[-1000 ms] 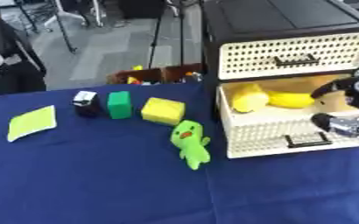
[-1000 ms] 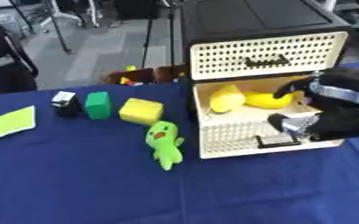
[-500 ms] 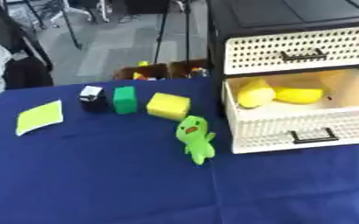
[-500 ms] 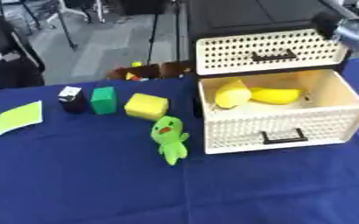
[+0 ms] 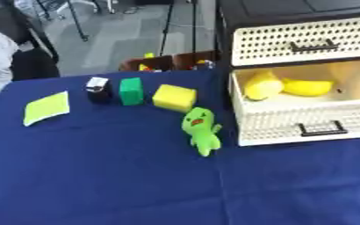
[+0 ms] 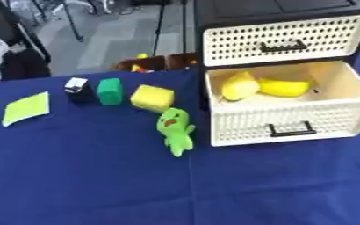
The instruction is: Pick up objects from table and place into drawer.
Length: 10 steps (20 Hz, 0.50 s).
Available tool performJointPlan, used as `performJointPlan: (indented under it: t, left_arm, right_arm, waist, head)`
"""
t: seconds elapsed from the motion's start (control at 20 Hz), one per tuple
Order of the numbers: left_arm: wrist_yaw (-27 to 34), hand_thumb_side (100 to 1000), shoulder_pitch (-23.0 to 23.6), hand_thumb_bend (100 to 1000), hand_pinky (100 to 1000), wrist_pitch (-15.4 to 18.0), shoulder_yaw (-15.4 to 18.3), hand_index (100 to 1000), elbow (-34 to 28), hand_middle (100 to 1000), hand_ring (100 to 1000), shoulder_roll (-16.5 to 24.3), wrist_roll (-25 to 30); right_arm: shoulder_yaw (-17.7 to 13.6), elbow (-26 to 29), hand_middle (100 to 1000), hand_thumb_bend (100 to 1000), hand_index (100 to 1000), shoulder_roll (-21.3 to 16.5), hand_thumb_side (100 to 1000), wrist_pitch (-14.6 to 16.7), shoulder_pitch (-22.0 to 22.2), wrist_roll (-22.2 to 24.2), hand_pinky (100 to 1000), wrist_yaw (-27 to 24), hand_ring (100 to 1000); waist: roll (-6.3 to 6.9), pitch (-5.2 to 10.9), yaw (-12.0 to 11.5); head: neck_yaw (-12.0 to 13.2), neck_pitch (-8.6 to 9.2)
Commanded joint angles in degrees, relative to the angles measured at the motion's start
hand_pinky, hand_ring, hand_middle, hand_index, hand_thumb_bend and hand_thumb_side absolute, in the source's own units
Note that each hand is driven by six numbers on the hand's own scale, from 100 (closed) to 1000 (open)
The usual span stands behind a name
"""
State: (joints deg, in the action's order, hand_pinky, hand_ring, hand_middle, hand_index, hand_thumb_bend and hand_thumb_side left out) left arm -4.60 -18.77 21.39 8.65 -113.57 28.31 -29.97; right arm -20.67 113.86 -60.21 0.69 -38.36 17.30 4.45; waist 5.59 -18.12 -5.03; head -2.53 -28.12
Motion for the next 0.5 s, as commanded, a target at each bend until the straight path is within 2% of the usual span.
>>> performJointPlan:
  t: [0.05, 0.15, 0.3, 0.5]
  left_arm:
    - [-0.32, 878, -0.89, 206, 564, -0.69, 0.48, 837, -1.02, 684, 666, 2.43, -0.25]
    - [-0.46, 878, -1.08, 205, 564, -0.99, 0.5, 837, -1.02, 685, 666, 2.64, -0.48]
    - [-0.7, 877, -1.36, 206, 564, -1.43, 0.49, 838, -1.02, 687, 669, 2.71, -0.77]
    - [-1.13, 878, -1.4, 200, 563, -2.06, 0.37, 839, -1.02, 691, 675, 3.6, -0.87]
  right_arm:
    - [-1.98, 0.74, 527, 105, 882, -0.41, 924, 2.66, -0.86, -2.99, 446, -3.12, 587]
    - [-2.96, 0.74, 588, 100, 871, 0.46, 911, 4.54, -1.36, -4.87, 527, -5.0, 644]
    - [-4.26, 0.74, 653, 100, 860, 1.77, 925, 7.17, -2.04, -7.5, 587, -7.63, 705]
    - [-5.31, 0.74, 699, 100, 844, 1.56, 952, 10.69, -2.2, -11.02, 623, -11.16, 741]
  waist:
    - [-0.12, 0.72, -0.19]
    - [-0.05, 0.54, -0.27]
    - [0.07, 0.3, -0.27]
    - [0.19, 0.1, -0.22]
  head:
    - [0.27, -0.13]
    - [0.25, 0.28]
    - [0.46, 0.9]
    - [1.19, 1.25]
